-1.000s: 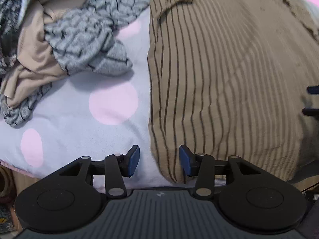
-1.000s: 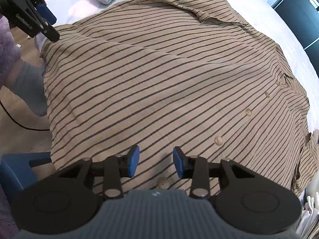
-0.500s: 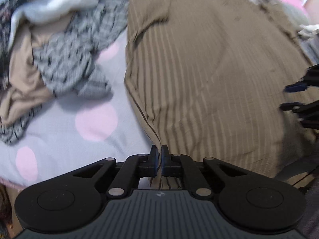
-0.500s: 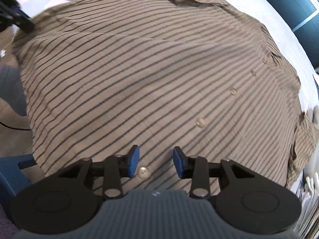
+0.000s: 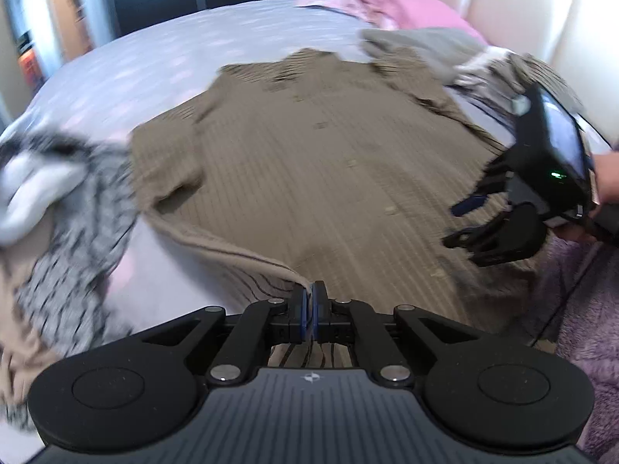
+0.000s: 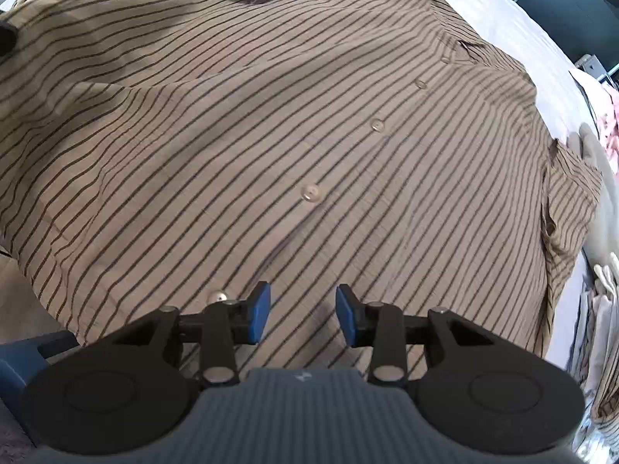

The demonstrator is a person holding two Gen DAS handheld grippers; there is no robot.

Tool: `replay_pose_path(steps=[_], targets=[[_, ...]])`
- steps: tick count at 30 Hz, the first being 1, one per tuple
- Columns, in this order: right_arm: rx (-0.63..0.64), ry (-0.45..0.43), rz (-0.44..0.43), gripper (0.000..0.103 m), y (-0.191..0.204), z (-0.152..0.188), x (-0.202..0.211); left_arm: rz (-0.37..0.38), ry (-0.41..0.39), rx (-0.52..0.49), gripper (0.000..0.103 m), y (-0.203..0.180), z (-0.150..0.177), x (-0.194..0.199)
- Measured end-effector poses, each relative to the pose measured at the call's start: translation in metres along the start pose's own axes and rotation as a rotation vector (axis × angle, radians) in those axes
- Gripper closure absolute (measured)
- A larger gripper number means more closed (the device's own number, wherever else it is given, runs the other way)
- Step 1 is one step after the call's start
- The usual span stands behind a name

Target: Fold clothes

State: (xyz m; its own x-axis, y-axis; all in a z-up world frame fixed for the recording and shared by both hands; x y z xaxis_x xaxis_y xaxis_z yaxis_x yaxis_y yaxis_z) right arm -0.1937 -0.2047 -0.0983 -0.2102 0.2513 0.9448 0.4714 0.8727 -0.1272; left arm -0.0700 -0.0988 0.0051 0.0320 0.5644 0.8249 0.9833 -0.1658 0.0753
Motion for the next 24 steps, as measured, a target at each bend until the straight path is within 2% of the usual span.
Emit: replay_pose_path(steps=[6, 13, 16, 18, 22, 24], targets=[[-0.087, 0.002, -0.054, 0.064, -0.009, 0.003, -0.001, 0.042, 0.069, -0.099, 0.102, -0.037, -0.006, -0.039], [-0.235, -0.041, -0.211, 0.064, -0.009, -0.008, 0.009, 0.053, 0.169, -0.158, 0.102, -0.059, 0.001, -0.078], [-0.258, -0.042, -0.259, 0.067, -0.005, -0.013, 0.005, 0.055, 0.183, -0.162, 0.102, -0.063, 0.004, -0.085], [-0.276, -0.037, -0.284, 0.076, -0.004, -0.017, 0.000, 0.058, 0.194, -0.163, 0.102, -0.065, 0.007, -0.089], [-0.332, -0.031, -0.344, 0.076, -0.010, -0.026, -0.014, 0.055, 0.220, -0.160, 0.102, -0.068, 0.012, -0.097], [-0.358, -0.023, -0.367, 0.075, -0.013, -0.030, -0.020, 0.061, 0.231, -0.147, 0.098, -0.066, 0.015, -0.099]])
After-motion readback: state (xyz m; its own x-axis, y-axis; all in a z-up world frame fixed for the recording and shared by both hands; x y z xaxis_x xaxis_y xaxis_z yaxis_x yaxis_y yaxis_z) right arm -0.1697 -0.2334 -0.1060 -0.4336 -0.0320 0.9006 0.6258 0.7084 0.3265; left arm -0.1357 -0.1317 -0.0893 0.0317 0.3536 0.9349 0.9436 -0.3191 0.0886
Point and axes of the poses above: each gripper's, at about its wrist camera, not at the fingertips, and x roughly against the way its jaws point, y to its left, z to its underside, the point moved 1 cm from there along -x, roughly the way its jaws point, and after that the axes turned 6 degrees about -z, right-handed, at the moved point
